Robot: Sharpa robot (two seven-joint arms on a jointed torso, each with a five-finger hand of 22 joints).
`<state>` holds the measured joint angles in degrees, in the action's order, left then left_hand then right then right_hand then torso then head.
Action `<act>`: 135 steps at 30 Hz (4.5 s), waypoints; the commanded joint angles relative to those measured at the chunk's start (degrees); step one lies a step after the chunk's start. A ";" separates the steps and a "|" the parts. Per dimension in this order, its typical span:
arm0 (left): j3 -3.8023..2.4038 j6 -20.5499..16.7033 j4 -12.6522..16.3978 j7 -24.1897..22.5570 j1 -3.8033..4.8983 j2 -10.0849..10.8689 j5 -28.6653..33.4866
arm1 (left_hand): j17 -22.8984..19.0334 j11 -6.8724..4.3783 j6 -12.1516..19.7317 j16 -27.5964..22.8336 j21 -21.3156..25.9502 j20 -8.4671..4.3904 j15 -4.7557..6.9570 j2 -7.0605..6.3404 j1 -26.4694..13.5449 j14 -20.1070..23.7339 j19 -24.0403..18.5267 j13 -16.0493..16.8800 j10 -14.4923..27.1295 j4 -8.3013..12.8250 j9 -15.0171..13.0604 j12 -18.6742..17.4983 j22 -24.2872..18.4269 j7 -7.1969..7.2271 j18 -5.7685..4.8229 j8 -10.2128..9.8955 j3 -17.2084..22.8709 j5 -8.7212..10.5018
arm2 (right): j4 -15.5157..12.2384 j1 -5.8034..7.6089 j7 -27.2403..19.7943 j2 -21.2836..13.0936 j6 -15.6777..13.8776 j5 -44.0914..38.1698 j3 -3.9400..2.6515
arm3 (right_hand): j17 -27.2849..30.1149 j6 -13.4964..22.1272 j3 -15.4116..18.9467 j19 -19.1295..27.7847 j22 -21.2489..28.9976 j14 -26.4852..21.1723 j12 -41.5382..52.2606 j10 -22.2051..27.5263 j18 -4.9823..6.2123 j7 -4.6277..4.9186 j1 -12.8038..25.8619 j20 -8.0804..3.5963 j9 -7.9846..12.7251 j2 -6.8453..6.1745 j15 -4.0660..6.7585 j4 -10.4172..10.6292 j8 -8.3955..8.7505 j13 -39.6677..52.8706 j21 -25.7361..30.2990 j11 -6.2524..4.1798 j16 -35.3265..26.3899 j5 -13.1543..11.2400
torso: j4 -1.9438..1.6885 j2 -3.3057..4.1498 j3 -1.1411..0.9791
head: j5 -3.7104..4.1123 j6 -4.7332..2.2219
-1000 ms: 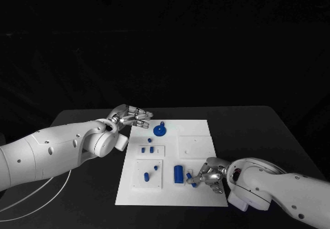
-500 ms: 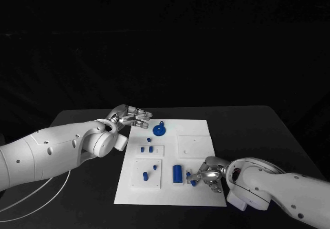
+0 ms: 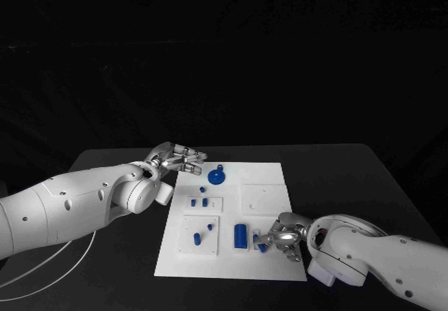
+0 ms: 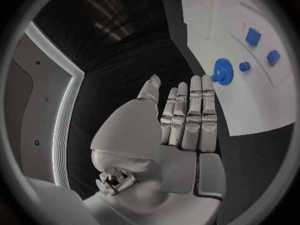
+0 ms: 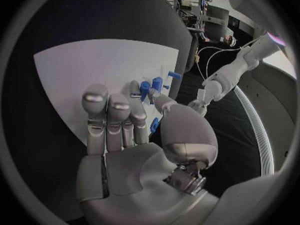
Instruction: Assemble the parts on the task board
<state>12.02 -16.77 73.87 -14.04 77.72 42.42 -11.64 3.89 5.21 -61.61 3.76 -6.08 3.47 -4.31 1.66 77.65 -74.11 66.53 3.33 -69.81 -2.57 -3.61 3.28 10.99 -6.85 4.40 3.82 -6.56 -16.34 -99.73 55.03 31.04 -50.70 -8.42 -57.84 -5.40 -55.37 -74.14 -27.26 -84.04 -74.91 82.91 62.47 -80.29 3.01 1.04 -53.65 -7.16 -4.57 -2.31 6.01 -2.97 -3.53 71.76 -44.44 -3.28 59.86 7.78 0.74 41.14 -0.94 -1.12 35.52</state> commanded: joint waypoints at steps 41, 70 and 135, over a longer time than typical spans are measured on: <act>-0.03 0.89 0.13 0.09 0.04 0.22 -0.58 | 0.07 0.20 0.18 -0.22 -0.16 -0.11 0.02 -0.06 -0.13 -0.24 -0.18 0.02 -0.07 -0.21 -0.01 0.10 0.08 -0.19 -1.10 -0.15 0.01 0.20 | -0.43 -0.05 -4.71 -0.91 3.72 0.72 -0.03 | -0.19 -0.55 27.68 -3.22 -4.33 -0.05 -0.52 0.10 -0.03 0.17 -4.64 -0.37 -0.24 -1.28 0.36 8.15 -0.24 -0.39 -0.05 0.06 -0.17 4.94 | 0.03 0.00 -0.05 | -0.15 -0.17; -0.03 1.32 0.04 0.09 0.03 0.39 -0.83 | 0.07 0.18 0.18 -0.22 -0.15 -0.11 0.03 -0.11 0.16 -0.20 -0.23 0.01 -0.07 -0.37 -0.01 0.10 0.10 -0.18 -1.10 -0.16 0.43 -0.12 | -0.51 -0.58 -3.41 -1.72 6.46 -2.16 -0.04 | -0.79 -1.27 22.20 -3.25 -4.66 0.06 -0.04 -0.21 -0.12 0.07 -13.02 -0.32 -0.07 -4.10 0.20 7.38 -0.14 -0.05 -0.32 -0.10 0.06 -4.16 | 0.01 0.03 0.00 | -0.21 0.16; -0.01 2.58 0.18 2.21 0.05 0.79 -1.32 | 0.06 0.12 0.14 -0.22 -0.17 -0.12 0.01 -0.09 0.54 -0.03 -0.40 0.01 -0.17 -0.26 0.00 0.10 0.21 -0.14 -1.14 -0.16 1.26 -0.28 | 1.63 -0.58 5.17 0.31 3.98 -1.07 -0.04 | -0.39 -1.33 17.46 -3.21 -4.45 0.04 -0.35 -0.34 -0.39 -0.17 -13.12 -0.34 0.18 -5.75 0.19 4.01 -0.14 0.00 -0.52 -0.16 0.09 4.26 | -0.01 -0.01 -0.02 | -0.24 1.22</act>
<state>12.05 -15.16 73.91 -11.85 77.72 43.27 -12.96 3.89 5.21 -61.61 3.76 -6.08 3.48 -4.31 1.66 77.65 -74.11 66.53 3.33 -69.81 -2.87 -3.61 3.28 11.15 -6.85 4.41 3.82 -5.59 -16.34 -98.57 54.92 35.38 -50.16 -6.94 -59.91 -5.85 -55.83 -75.91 -9.82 -84.04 -74.90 82.79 62.31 -80.48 3.01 0.59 -66.76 -7.16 -4.58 -7.49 5.89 0.75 -3.93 71.85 -45.02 -3.49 59.86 11.80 0.74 41.17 -0.98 -1.28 36.71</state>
